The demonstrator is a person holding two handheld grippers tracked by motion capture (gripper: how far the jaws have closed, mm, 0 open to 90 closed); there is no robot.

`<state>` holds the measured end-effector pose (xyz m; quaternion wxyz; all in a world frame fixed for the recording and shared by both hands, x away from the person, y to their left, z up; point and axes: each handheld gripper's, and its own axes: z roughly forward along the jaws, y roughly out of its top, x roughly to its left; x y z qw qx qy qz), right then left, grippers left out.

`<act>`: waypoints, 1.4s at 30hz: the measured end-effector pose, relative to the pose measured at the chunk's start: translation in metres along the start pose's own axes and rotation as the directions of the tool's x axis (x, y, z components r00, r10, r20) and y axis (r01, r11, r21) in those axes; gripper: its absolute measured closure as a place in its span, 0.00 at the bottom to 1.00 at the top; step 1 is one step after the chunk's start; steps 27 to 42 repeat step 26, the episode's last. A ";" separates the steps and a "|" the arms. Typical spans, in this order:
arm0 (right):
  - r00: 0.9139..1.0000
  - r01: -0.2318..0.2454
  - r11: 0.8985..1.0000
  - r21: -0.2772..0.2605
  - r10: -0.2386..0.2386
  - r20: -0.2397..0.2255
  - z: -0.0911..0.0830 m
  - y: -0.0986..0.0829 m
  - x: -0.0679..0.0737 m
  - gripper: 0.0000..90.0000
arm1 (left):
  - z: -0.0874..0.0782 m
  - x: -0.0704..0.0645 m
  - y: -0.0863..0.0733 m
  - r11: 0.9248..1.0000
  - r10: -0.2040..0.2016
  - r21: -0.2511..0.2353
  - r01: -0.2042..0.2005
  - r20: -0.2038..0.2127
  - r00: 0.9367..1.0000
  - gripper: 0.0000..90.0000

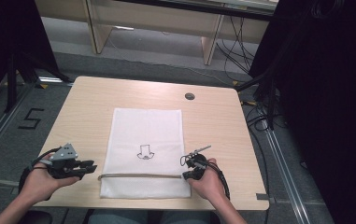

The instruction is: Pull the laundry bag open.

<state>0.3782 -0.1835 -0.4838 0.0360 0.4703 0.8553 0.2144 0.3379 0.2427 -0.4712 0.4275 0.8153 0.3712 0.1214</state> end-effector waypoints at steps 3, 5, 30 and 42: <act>1.000 -0.001 1.000 -0.001 0.001 -0.005 0.000 0.000 0.000 1.00 | 0.004 0.001 0.005 1.000 -0.014 0.003 0.014 0.010 1.000 0.68; 1.000 -0.001 1.000 -0.005 0.001 -0.006 0.000 -0.001 0.000 1.00 | 0.011 -0.002 0.011 1.000 -0.015 -0.007 0.015 0.004 1.000 0.65; 1.000 -0.015 0.997 -0.077 0.014 -0.009 -0.017 -0.002 -0.005 0.83 | 0.051 -0.001 0.020 0.990 -0.123 -0.071 0.121 -0.031 0.992 0.48; 1.000 -0.015 0.997 -0.077 0.014 -0.009 -0.017 -0.002 -0.005 0.83 | 0.051 -0.001 0.020 0.990 -0.123 -0.071 0.121 -0.031 0.992 0.48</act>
